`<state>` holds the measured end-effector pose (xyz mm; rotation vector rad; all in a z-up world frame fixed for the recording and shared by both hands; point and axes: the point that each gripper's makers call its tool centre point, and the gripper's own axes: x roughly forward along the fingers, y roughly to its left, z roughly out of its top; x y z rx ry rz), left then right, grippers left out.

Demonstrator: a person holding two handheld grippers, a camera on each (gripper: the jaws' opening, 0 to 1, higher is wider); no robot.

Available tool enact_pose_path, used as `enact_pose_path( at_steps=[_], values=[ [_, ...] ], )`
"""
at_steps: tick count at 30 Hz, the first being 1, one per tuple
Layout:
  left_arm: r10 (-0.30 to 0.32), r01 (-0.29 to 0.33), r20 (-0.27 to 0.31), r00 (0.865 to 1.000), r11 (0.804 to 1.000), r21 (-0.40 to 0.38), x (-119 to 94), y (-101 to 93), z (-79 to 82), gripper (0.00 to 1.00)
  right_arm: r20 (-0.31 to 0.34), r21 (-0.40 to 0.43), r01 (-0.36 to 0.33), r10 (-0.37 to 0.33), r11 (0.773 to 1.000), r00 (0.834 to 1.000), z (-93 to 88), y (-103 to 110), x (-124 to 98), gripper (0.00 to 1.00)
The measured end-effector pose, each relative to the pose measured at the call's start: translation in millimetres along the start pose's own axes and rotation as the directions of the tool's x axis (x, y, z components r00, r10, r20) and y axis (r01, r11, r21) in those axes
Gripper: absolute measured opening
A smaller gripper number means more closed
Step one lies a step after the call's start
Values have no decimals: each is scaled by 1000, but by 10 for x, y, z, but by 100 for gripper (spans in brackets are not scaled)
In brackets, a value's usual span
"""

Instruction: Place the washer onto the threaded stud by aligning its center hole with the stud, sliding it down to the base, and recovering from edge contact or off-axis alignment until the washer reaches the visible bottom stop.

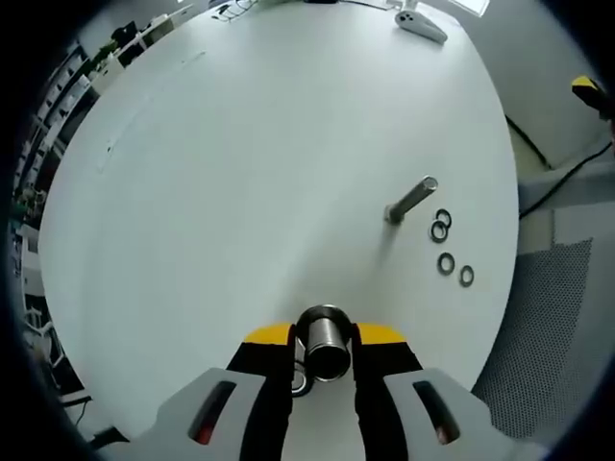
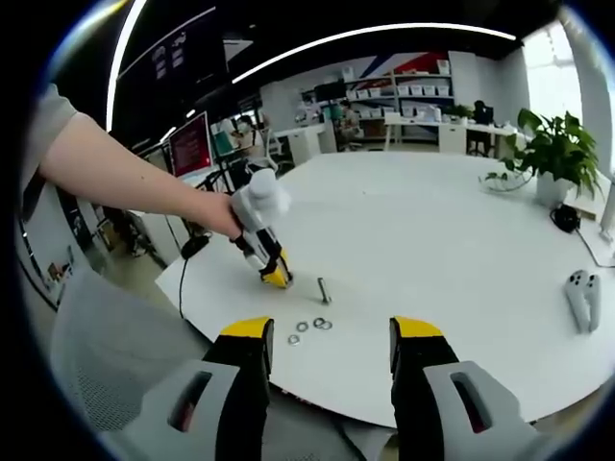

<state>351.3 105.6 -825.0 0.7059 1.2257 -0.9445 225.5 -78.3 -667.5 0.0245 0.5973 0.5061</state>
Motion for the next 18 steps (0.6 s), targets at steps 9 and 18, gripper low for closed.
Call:
enact_pose_path(
  at_steps=[9,18],
  values=[
    [2,0,37,999,999,-35,-149,64,40,26,-14,-1,-42,42,999,999,26,44,11,54],
    [2,-1,30,1000,999,-45,-171,32,-85,26,-28,-54,-81,79,995,996,150,110,140,54]
  ],
)
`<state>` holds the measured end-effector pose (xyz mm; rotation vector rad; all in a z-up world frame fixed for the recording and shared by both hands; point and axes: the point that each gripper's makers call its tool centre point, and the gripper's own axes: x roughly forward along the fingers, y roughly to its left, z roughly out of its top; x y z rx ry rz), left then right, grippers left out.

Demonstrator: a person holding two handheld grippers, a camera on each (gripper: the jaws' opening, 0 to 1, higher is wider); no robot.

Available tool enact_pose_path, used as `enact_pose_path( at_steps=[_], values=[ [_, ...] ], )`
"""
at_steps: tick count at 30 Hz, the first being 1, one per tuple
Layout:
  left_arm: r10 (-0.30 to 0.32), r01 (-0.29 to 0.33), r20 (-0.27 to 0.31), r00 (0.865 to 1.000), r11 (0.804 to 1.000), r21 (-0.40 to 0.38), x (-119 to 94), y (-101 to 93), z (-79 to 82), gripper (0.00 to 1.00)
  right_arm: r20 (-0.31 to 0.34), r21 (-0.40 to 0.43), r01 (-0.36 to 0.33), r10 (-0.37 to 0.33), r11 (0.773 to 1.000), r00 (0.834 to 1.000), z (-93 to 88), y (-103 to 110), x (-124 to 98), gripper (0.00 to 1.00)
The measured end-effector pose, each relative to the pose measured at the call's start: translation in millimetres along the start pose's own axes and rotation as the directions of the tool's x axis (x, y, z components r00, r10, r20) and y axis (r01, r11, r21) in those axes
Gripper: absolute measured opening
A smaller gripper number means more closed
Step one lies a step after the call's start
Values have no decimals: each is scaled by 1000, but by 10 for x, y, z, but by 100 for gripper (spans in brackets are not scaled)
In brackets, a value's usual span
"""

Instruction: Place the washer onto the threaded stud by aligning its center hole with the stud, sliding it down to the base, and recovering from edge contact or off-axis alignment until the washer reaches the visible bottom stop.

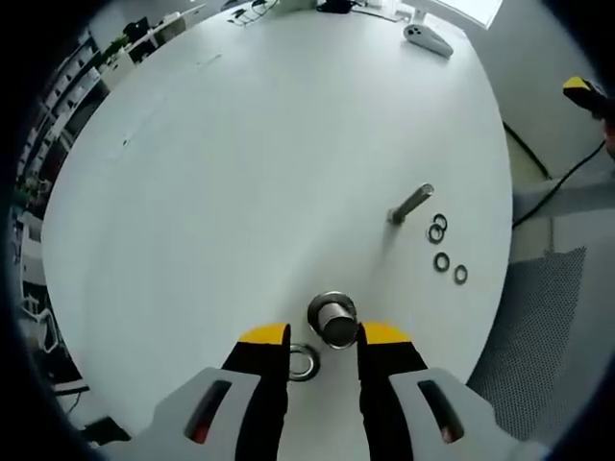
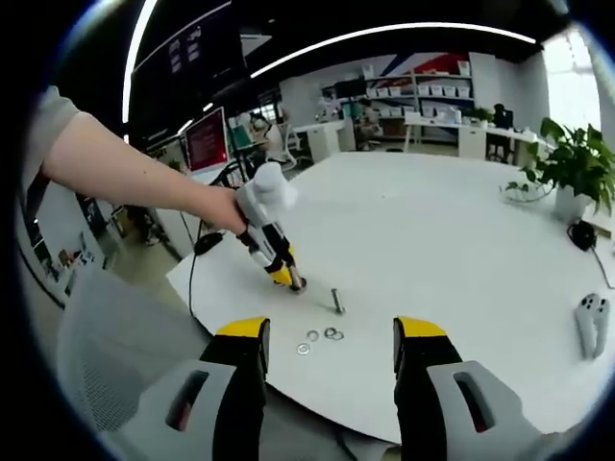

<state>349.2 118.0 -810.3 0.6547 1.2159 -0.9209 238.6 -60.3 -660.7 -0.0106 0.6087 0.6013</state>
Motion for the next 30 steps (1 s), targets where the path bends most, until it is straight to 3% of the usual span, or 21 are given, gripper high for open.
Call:
enact_pose_path(
  at_steps=[6,10,30],
  values=[
    [4,-4,-5,1000,1000,-18,-16,24,-105,26,-16,16,-12,12,1000,1000,-75,-13,26,54],
    [12,-12,-6,1000,999,-32,-41,50,-168,26,-13,72,-26,27,997,1000,-104,-19,31,55],
    [30,-33,-24,999,995,-91,-30,66,-464,32,-65,58,-69,73,996,995,-235,101,56,55]
  ],
)
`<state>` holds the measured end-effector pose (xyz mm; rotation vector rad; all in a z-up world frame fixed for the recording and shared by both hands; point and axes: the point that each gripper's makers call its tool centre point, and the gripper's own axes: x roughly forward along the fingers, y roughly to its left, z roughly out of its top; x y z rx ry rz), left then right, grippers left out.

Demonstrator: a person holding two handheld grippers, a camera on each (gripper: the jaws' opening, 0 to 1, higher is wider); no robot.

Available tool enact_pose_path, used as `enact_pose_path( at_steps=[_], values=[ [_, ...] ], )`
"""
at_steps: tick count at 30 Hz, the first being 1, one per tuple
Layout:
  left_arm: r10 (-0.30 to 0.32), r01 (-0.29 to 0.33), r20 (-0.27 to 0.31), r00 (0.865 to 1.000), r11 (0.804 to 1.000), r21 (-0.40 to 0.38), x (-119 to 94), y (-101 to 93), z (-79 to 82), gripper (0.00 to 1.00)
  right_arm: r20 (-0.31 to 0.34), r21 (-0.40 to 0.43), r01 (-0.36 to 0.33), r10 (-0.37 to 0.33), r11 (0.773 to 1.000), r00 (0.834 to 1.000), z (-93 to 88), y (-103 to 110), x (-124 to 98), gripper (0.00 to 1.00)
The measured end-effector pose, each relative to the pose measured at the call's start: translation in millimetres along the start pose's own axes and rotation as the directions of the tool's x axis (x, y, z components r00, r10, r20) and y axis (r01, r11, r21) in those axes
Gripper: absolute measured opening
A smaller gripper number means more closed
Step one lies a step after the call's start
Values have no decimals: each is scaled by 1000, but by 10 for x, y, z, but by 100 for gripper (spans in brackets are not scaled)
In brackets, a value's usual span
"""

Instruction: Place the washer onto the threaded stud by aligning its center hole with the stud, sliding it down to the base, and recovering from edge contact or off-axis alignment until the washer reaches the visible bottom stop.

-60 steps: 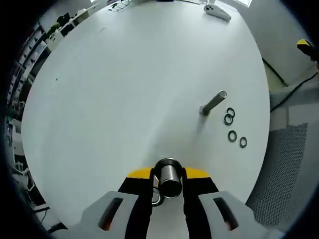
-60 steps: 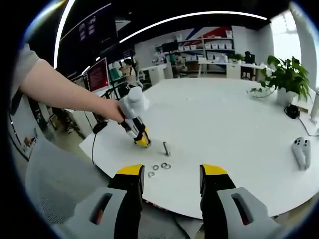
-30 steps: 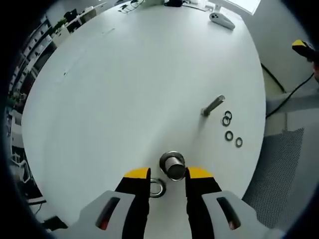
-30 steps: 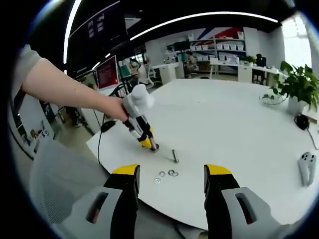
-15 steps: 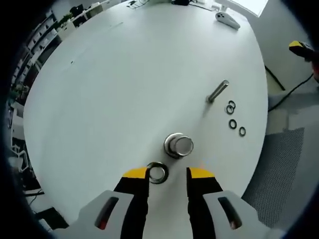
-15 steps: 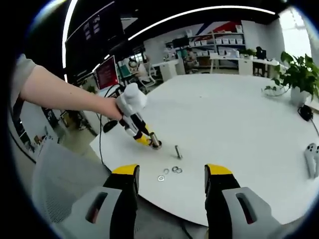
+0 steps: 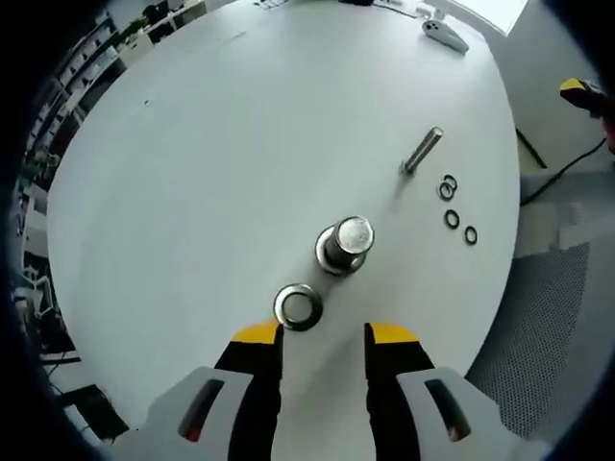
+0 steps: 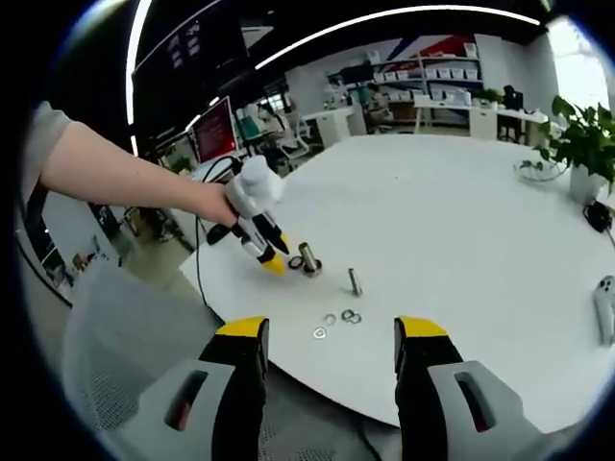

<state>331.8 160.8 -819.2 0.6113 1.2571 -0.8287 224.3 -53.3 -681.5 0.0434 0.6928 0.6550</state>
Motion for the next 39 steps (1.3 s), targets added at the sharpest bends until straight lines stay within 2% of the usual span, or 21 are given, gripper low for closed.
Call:
enact_pose_path(
  at_steps=[12,21,26,29,32,39],
  values=[
    [14,-14,0,1000,1000,-16,5,-19,-58,33,10,0,2,-2,1000,1000,13,-4,-10,54],
    [26,-26,5,1000,1000,0,36,-56,-33,35,11,5,15,-15,1000,1000,6,-37,-18,54],
    [30,-29,37,999,999,-27,58,-11,40,36,16,19,24,-25,1000,1000,9,-67,-28,54],
    [19,-18,29,999,999,-44,96,-25,30,36,12,19,28,-28,999,1000,0,-72,-26,54],
    [52,-52,10,999,999,-8,125,50,21,36,14,19,32,-33,999,999,1,-78,-32,54],
    [43,-43,-16,999,999,-11,216,139,2,34,22,37,45,-46,998,999,3,-109,-46,54]
  ],
)
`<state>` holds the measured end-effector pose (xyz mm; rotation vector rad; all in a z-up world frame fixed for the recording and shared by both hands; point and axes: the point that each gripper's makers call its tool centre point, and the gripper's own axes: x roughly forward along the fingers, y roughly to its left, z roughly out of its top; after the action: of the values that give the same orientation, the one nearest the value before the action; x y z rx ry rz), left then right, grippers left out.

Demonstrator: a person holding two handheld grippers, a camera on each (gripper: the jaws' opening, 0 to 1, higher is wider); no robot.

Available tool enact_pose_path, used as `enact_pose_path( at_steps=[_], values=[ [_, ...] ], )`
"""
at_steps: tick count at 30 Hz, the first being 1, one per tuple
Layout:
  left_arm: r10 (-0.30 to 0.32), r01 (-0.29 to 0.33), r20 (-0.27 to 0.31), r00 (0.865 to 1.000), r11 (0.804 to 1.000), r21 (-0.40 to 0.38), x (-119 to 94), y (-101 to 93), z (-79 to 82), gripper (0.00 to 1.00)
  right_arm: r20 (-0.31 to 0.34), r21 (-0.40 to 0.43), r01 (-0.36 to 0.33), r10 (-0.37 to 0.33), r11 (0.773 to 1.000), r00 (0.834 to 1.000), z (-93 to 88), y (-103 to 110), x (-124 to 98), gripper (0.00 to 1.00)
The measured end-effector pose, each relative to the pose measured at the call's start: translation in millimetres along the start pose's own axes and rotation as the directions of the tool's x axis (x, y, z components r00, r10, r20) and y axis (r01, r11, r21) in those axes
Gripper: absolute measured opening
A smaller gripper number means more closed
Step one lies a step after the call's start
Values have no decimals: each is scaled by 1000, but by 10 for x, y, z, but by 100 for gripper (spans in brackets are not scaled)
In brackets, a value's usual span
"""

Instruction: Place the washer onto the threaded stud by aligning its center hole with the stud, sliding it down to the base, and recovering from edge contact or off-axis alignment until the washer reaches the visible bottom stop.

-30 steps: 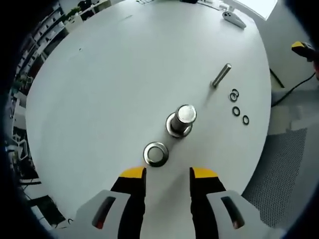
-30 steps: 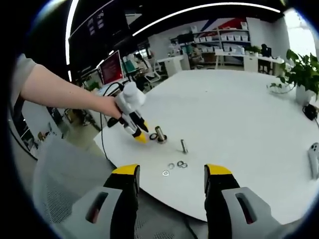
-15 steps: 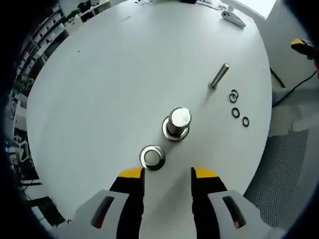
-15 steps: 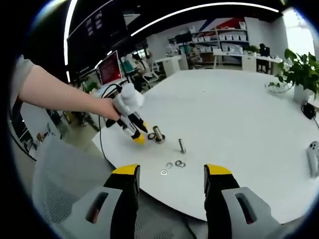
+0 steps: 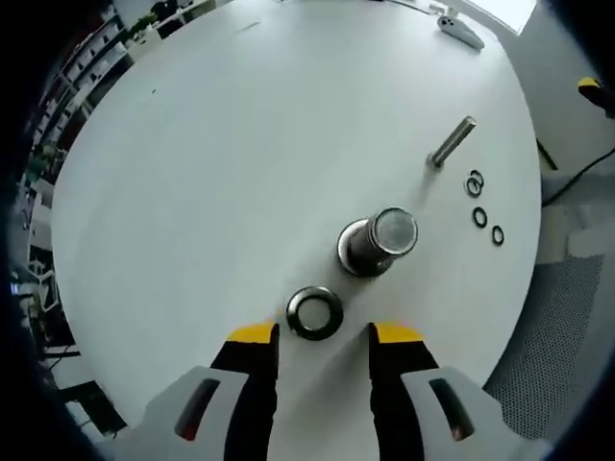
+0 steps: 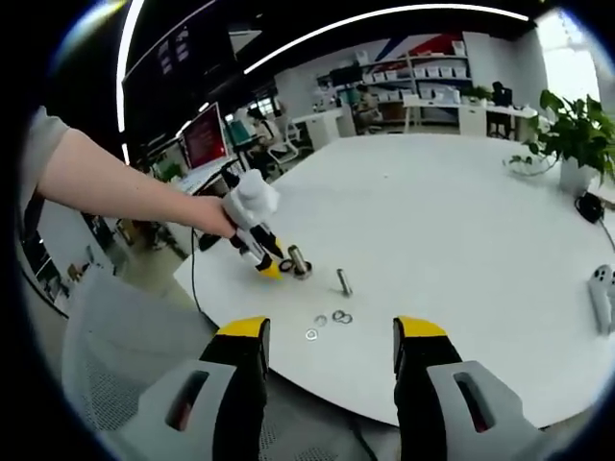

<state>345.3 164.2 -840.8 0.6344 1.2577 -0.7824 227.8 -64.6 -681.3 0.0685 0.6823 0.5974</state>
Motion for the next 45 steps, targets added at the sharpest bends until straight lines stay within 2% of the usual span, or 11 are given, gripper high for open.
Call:
enact_pose_path(
  at_steps=[1,6,14,18,20,24,27,33,39,43,45],
  values=[
    [2,-2,15,1000,1000,6,4,26,47,34,-2,1,2,-2,1000,1000,-5,-4,0,54],
    [-3,3,0,1000,999,47,3,-7,65,32,0,-3,12,-12,1000,1000,2,-19,-4,54],
    [-2,4,-25,1000,999,50,16,-17,72,28,-3,-2,22,-22,1000,1000,-8,-40,-9,54],
    [-4,5,-26,1000,999,44,14,-38,64,26,2,9,24,-24,1000,1000,2,-50,-12,54],
    [-2,3,-26,1000,999,42,16,-45,66,21,0,11,21,-21,1000,1000,-2,-46,-9,54],
    [13,-12,-26,1000,999,47,12,-56,65,21,-8,-3,24,-24,1000,1000,-15,-44,-4,54],
    [11,-11,-18,1000,999,37,9,-103,31,20,-10,1,31,-31,1000,999,-22,-59,-11,54],
    [-3,6,-30,1000,997,77,-15,-199,-81,20,-14,0,34,-34,999,999,-32,-64,-10,54],
    [-16,32,-108,994,988,154,-47,-325,-247,21,-15,-2,36,-36,999,999,-32,-65,-11,54],
    [-19,28,-89,996,995,93,-38,-330,-237,25,-18,-7,36,-36,999,999,-35,-64,-9,54],
    [-16,24,-86,996,996,91,-46,-342,-236,27,-19,-3,36,-36,999,999,-41,-64,-12,54]
  ],
)
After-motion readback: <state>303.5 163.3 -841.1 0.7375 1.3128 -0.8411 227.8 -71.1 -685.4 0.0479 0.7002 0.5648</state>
